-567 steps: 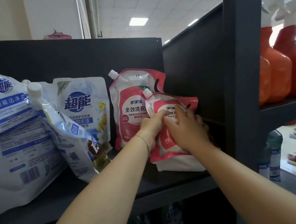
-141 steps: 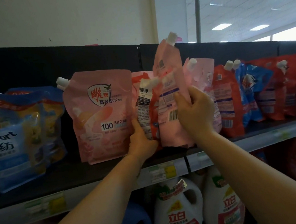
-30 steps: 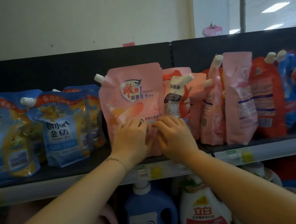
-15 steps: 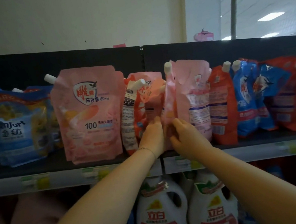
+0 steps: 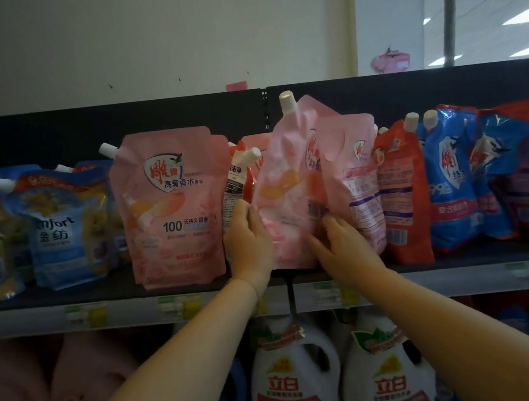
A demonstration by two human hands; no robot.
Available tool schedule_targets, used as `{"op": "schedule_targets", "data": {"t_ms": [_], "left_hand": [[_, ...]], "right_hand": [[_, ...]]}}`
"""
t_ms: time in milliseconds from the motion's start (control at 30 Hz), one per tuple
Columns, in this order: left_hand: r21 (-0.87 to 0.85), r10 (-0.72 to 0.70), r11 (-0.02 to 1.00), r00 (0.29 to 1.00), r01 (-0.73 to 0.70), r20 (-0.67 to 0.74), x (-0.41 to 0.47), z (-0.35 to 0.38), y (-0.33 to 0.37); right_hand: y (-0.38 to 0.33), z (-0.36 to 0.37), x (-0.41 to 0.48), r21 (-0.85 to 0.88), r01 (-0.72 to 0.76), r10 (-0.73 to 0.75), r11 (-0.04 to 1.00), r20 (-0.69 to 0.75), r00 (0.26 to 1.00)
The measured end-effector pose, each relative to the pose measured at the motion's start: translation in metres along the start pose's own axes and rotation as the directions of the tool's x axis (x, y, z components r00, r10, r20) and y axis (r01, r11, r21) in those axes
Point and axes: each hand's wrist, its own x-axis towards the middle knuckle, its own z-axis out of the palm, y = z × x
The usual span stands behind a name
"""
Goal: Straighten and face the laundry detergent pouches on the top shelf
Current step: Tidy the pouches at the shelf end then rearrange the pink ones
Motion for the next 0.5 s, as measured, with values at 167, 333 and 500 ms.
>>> {"op": "schedule_targets", "data": {"t_ms": [167,333,500], "left_hand": [[-0.061,-0.074,0.996,0.989,0.066,-0.126,0.011,-0.025,0.007],[-0.111,-0.114,0.989,0.975,0.094,-0.191,0.012,-0.046,0.005],[-0.202,-0.099,0.977,0.983,0.067,-0.153,0.014,-0.072,0.003]], "right_hand": [[-0.016,0.004,-0.002,0.102,-0.090,0.095,0.991,-0.044,0.995],[-0.045,0.014,-0.009,0.365,0.042,-0.074,0.930,0.072,0.995],[-0.070,0.038,-0.011,0.452,0.191,-0.159,0.871,-0.107,0.981]]}}
